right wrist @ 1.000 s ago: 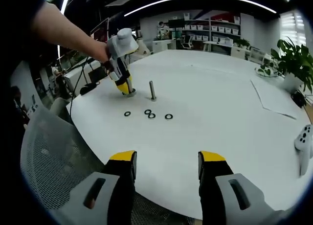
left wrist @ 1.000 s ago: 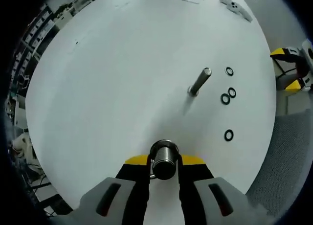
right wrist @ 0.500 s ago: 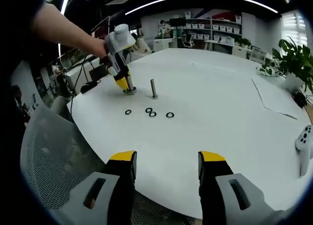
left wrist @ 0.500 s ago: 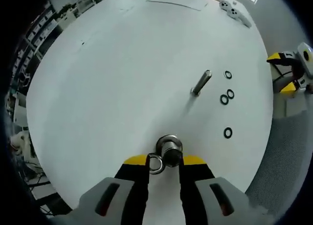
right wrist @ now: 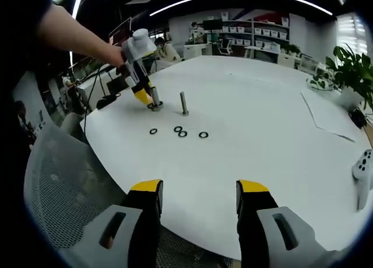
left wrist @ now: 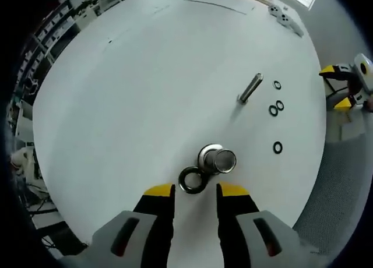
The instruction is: Place the washer onto the threaded stud by aligning its center hole with the stud, sliding it down to the base, and recovering from edge contact or off-axis alignment until the washer reaches the visible bottom stop.
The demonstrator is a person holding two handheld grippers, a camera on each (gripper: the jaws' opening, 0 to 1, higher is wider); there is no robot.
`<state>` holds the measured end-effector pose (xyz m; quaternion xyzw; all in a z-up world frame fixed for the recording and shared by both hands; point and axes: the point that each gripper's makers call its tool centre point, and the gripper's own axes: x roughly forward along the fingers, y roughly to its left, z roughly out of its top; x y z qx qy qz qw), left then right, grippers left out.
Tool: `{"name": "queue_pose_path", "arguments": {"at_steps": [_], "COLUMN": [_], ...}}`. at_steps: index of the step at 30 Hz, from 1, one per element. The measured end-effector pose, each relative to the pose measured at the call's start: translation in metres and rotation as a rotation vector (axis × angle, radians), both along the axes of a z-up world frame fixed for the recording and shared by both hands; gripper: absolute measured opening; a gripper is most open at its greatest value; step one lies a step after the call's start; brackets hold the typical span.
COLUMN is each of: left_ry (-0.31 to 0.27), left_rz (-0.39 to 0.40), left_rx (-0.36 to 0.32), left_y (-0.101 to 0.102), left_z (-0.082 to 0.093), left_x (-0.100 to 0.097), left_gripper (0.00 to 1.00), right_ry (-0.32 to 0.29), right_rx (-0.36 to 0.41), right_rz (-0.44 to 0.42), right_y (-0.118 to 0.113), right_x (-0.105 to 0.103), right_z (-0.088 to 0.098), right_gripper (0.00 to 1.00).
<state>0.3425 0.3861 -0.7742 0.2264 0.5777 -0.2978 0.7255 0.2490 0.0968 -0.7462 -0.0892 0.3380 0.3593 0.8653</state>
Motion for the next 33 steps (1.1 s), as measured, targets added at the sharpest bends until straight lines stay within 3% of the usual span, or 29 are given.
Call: {"name": "queue_pose_path", "arguments": {"at_steps": [23, 30, 33], "left_ry": [0.030, 0.012, -0.001], "left_rz": [0.008, -0.022, -0.087], "left_rx": [-0.004, -0.003, 0.025], "left_y": [-0.001, -0.003, -0.002], "left_z": [-0.019, -0.019, -0.019], "left_x": [-0.003, 0.002, 0.002], "left_gripper": [0.24, 0.23, 0.21], "right_ry": [0.008, 0.009, 0.009], "right_rx": [-0.014, -0.017, -0.020], "right_rz": [0.001, 0.002, 0.003], "right_y": [-0.001, -0.001, -0.001], "right_x": [-0.001, -0.001, -0.001], "right_z": [-0.003, -0.003, -0.004], "right_gripper": [0.53, 0.53, 0.53]}}
